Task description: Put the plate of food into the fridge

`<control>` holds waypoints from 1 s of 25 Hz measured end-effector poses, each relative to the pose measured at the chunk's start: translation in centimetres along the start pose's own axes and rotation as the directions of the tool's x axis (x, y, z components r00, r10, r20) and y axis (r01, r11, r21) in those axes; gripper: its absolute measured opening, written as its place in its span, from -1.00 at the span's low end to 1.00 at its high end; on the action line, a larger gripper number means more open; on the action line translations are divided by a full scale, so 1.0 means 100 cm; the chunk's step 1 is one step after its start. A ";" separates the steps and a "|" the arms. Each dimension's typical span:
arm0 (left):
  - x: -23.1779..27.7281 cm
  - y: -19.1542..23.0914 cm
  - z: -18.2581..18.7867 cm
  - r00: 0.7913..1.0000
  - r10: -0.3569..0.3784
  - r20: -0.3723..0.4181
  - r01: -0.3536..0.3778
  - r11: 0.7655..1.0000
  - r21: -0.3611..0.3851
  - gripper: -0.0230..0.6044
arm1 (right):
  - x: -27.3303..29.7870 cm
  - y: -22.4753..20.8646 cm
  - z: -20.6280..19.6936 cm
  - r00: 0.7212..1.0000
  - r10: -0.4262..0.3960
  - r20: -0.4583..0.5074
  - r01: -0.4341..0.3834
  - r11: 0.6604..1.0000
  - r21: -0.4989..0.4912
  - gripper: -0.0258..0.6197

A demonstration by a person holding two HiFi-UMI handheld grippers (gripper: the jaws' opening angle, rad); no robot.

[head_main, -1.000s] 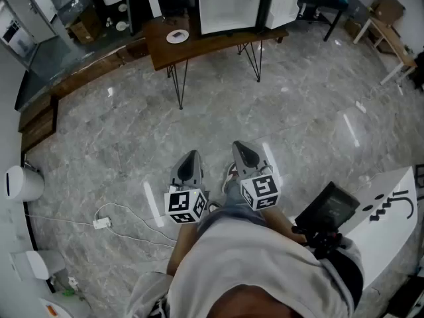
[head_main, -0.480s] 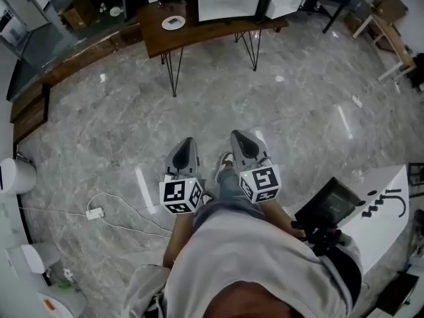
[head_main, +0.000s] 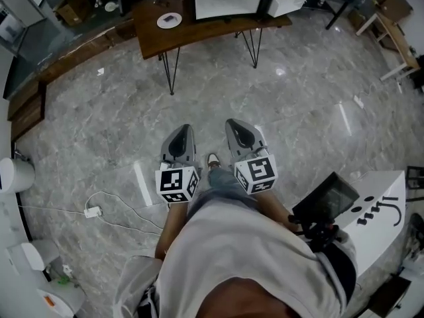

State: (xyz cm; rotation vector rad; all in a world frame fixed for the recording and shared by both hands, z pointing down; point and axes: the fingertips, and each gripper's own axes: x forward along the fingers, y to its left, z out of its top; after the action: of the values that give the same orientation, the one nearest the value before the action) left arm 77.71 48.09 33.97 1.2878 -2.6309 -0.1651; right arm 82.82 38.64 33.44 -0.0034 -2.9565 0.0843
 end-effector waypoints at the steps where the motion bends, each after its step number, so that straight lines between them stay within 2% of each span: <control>1: 0.017 0.005 0.006 1.000 0.002 0.003 -0.002 1.000 0.021 -0.86 | 0.016 -0.009 0.004 1.000 0.010 0.011 -0.010 1.000 0.002 -0.86; 6: 0.085 0.054 0.033 0.999 0.034 0.022 -0.035 0.997 0.067 -0.86 | 0.102 -0.030 0.021 0.997 0.067 0.034 -0.068 0.998 0.016 -0.86; 12: 0.154 0.075 0.052 0.997 0.075 0.022 -0.076 0.993 0.085 -0.86 | 0.167 -0.068 0.033 0.992 0.124 0.020 -0.125 0.992 0.031 -0.86; 17: 0.195 0.103 0.048 0.994 0.107 0.024 -0.109 0.992 0.059 -0.86 | 0.213 -0.082 0.021 0.987 0.158 -0.009 -0.158 0.987 0.021 -0.86; 20: 0.212 0.119 0.047 0.994 0.110 0.011 -0.111 0.993 0.035 -0.86 | 0.238 -0.076 0.020 0.979 0.201 -0.046 -0.203 0.979 -0.036 -0.86; 25: 0.242 0.159 0.050 0.994 0.112 0.009 -0.112 0.994 0.015 -0.86 | 0.289 -0.072 0.016 0.979 0.188 -0.079 -0.193 0.979 -0.071 -0.86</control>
State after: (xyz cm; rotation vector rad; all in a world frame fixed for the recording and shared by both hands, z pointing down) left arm 49.89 38.76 35.42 1.1422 -2.7081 -0.1338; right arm 54.16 31.53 37.55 -0.2945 -2.8773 -0.0057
